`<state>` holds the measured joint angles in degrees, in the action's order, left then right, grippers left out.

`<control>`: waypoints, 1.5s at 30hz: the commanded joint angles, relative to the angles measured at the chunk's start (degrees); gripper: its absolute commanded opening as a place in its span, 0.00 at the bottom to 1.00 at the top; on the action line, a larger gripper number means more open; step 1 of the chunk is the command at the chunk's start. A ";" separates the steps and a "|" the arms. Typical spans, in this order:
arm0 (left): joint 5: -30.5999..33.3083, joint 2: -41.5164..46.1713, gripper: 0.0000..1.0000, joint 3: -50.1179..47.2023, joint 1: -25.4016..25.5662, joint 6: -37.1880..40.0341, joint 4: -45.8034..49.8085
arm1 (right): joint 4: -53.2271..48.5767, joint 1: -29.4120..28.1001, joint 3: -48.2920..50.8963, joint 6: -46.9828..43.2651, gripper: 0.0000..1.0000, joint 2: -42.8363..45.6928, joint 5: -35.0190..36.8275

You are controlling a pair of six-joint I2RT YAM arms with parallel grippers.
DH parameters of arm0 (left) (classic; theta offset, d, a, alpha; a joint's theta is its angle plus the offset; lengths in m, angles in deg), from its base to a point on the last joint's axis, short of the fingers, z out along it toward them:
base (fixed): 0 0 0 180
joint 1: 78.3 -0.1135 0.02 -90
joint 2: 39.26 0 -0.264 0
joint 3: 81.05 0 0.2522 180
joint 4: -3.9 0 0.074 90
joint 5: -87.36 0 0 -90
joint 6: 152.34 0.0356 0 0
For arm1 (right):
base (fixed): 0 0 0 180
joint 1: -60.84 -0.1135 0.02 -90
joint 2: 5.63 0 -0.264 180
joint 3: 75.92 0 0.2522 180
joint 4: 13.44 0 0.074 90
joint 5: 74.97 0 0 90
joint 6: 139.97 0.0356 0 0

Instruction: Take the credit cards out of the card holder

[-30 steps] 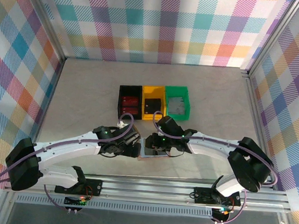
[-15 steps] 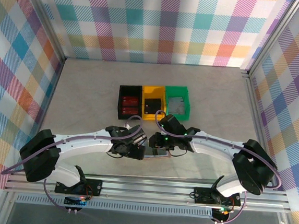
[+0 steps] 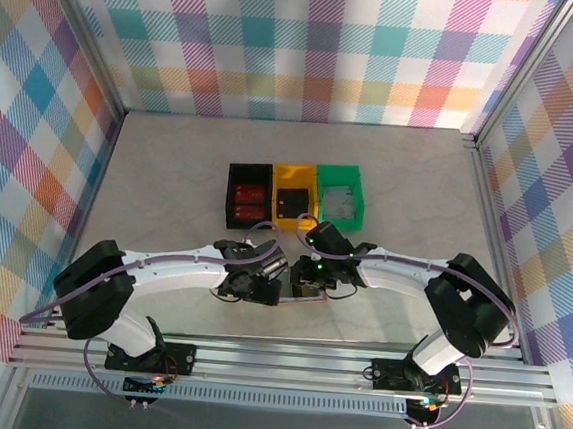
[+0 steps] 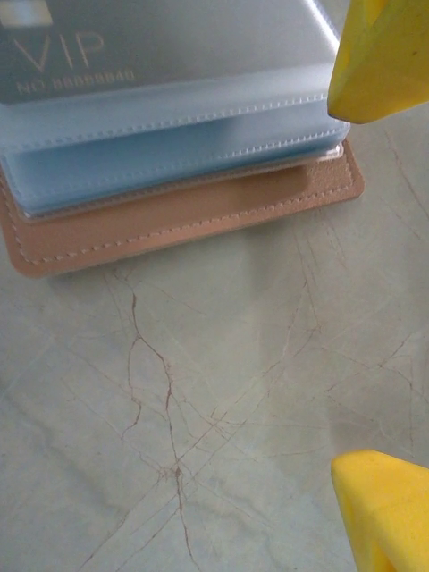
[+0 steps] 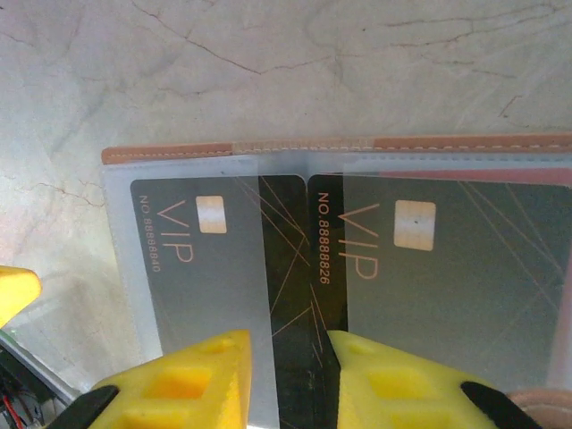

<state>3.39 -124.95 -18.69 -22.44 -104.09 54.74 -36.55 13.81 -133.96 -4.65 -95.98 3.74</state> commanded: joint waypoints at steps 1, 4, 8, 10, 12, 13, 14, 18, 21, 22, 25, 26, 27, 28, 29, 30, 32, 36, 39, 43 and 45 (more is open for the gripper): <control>-0.38 -1.63 0.94 -0.63 0.14 -1.46 -0.64 | 1.80 0.09 1.03 -1.20 0.27 -0.44 -0.66; -0.62 -2.83 0.94 -1.87 0.13 -1.77 -1.54 | 2.32 0.09 1.12 -1.54 0.27 -0.96 -0.68; -1.63 -4.77 0.94 -3.02 0.13 -2.32 -2.85 | 3.31 0.09 1.61 -1.92 0.27 -1.20 -1.02; -2.28 -5.72 0.94 -3.50 0.13 -2.49 -3.54 | 3.64 0.09 1.81 -2.07 0.27 -1.15 -0.84; -2.53 -6.36 0.94 -4.01 0.13 -2.64 -4.06 | 3.93 0.09 1.97 -2.24 0.28 -1.06 -0.84; -2.59 -6.57 0.94 -4.23 0.13 -2.71 -4.33 | 4.31 0.05 2.10 -2.30 0.28 -1.05 -0.93; -2.67 -6.71 0.94 -4.38 0.13 -2.65 -4.54 | 4.55 0.09 2.22 -2.34 0.28 -1.05 -0.96; -3.22 -7.66 0.94 -4.83 0.13 -2.66 -5.17 | 3.07 0.14 2.29 -2.67 0.27 -0.74 0.97; -3.75 -8.00 0.94 -5.26 0.13 -2.76 -5.61 | 0.95 0.42 2.29 -2.77 0.28 1.02 3.83; -3.81 -8.01 0.94 -5.27 0.13 -2.75 -5.62 | 0.87 0.44 2.18 -2.91 0.29 1.07 3.51; -3.46 -7.28 0.93 -5.01 0.13 -2.41 -4.65 | 0.62 0.38 1.17 -3.00 0.29 -0.10 1.86; -3.15 -6.38 0.93 -4.82 0.21 -2.22 -3.90 | 0.55 0.41 0.98 -2.94 0.29 -0.51 1.71; -2.66 -5.39 0.93 -4.56 0.13 -2.03 -3.14 | 0.76 0.44 1.12 -2.68 0.29 -0.77 1.71; -1.91 -4.07 0.93 -4.22 0.13 -1.86 -2.26 | 1.19 0.43 1.32 -2.46 0.29 -0.93 1.71; -1.40 -2.88 0.94 -3.82 0.13 -1.46 -1.55 | 1.86 0.43 1.61 -2.34 0.29 -1.19 1.57; -0.97 -2.12 0.94 -3.43 0.13 -1.21 -1.01 | 2.38 0.36 1.80 -2.26 0.29 -1.52 1.30; -0.22 -1.50 0.94 -2.54 0.13 -0.98 -0.17 | 3.46 0.43 1.82 -2.18 0.28 -2.78 0.37; -1.49 -3.45 0.94 -2.43 0.13 -1.13 -1.66 | 8.08 0.37 3.09 -1.25 0.27 -4.20 -3.24; -3.11 -6.00 0.94 -3.01 0.13 -1.60 -3.54 | 9.36 0.35 3.70 -0.90 0.27 -4.29 -3.94; -4.11 -8.40 0.94 -3.73 0.13 -1.92 -5.21 | 9.59 0.36 4.69 -0.85 0.21 -3.35 -3.48; -4.28 -9.08 0.94 -4.09 0.13 -1.88 -5.76 | 9.70 0.38 5.20 -0.85 0.17 -2.79 -3.22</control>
<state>2.58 -129.01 -20.14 -22.44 -105.36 52.60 -26.30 14.40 -130.66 -5.69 -98.84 1.34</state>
